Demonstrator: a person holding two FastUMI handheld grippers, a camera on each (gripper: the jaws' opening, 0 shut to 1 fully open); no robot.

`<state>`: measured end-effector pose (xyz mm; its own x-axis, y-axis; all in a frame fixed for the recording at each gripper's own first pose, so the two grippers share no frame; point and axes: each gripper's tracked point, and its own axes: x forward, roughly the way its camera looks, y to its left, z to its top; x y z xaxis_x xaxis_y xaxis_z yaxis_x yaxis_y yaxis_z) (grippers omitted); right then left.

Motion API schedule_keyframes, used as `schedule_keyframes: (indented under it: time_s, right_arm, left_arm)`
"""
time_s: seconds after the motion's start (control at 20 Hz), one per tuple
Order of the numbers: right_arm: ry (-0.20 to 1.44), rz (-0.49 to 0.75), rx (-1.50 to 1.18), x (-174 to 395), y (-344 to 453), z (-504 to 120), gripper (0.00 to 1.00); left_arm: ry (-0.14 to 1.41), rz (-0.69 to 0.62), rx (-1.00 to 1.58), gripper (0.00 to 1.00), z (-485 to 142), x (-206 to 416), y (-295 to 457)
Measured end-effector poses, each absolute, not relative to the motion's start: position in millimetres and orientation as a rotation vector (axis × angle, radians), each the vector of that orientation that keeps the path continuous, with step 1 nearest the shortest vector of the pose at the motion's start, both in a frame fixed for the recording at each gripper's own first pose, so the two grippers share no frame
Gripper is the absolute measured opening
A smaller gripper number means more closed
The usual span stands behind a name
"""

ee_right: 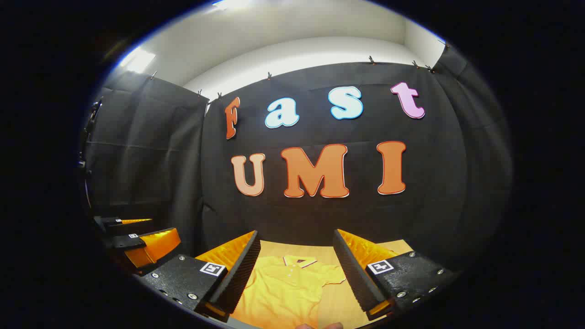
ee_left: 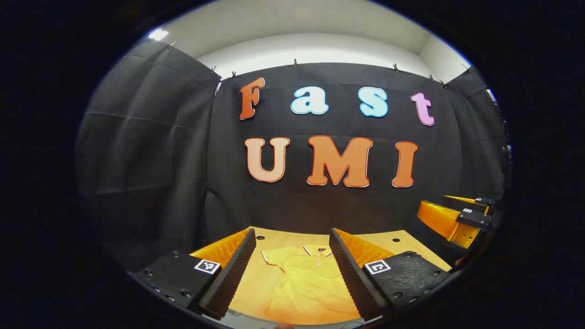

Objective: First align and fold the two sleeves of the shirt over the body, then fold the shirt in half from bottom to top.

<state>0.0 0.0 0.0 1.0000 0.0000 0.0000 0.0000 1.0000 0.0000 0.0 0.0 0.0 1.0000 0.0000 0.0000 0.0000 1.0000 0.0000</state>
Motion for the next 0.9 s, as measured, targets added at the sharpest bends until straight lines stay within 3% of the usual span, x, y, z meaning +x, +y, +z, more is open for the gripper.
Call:
schedule_keyframes:
  time_s: [0.45, 0.9]
  right_arm:
    - [-0.008, -0.037, -0.051, -57, 46, 1, 0.97]
    - [0.037, -0.013, -0.090, -56, 63, -27, 1.00]
  left_arm:
    - [0.012, -0.025, -0.014, 0.99, 1, -22, 71]
    - [0.015, -0.023, 0.005, 0.99, -19, -35, 87]
